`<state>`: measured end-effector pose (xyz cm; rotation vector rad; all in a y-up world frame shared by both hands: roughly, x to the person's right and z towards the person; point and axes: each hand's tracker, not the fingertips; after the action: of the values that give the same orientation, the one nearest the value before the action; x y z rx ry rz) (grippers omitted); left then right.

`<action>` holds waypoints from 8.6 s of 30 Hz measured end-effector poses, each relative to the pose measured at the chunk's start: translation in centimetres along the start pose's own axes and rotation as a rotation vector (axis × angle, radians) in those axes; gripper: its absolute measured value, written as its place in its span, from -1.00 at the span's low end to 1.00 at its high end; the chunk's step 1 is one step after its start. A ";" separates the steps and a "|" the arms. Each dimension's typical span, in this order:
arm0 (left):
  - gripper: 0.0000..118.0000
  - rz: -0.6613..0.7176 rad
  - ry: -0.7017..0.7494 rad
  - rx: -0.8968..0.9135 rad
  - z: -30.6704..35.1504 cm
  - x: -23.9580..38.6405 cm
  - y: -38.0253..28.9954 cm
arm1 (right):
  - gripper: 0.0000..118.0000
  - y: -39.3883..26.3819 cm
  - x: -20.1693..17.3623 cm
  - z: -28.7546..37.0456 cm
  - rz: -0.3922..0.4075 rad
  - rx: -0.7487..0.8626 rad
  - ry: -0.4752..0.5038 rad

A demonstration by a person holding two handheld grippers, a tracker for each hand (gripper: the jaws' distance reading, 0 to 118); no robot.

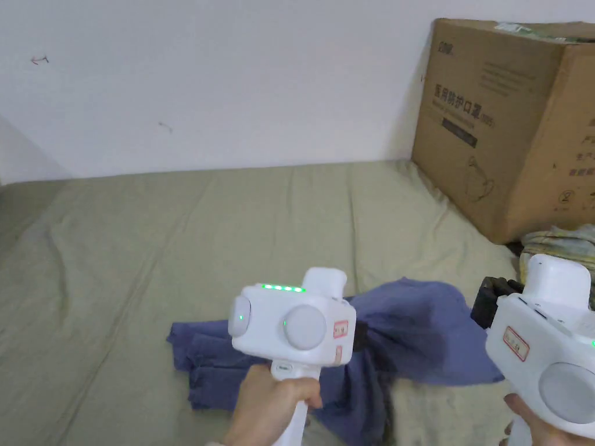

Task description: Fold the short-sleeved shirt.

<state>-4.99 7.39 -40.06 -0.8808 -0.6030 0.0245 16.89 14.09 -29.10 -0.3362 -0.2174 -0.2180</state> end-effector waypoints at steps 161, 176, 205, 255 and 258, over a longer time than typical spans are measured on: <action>-0.93 0.043 1.058 0.620 25.2 -36.5 36.1 | -0.91 42.3 -22.2 -27.6 0.242 0.041 0.201; -0.93 0.158 0.915 0.121 3.6 -43.7 16.9 | -0.91 10.6 -14.5 -44.1 0.145 -0.565 0.174; -0.90 0.127 0.804 -0.073 17.6 -28.8 -16.2 | -0.91 -11.4 0.4 -11.4 0.124 -0.765 0.184; -1.00 0.455 0.577 0.008 18.5 -30.0 -18.6 | -0.83 -10.8 -3.5 -7.4 0.194 -0.646 0.220; -1.00 0.449 0.582 0.002 18.8 -30.1 -18.5 | -0.49 -10.1 -3.1 -7.1 0.201 -0.613 0.198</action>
<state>-43.71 1.03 -32.13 -0.9521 0.1430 0.1679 12.74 2.88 -33.37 -0.9347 0.0869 -0.1134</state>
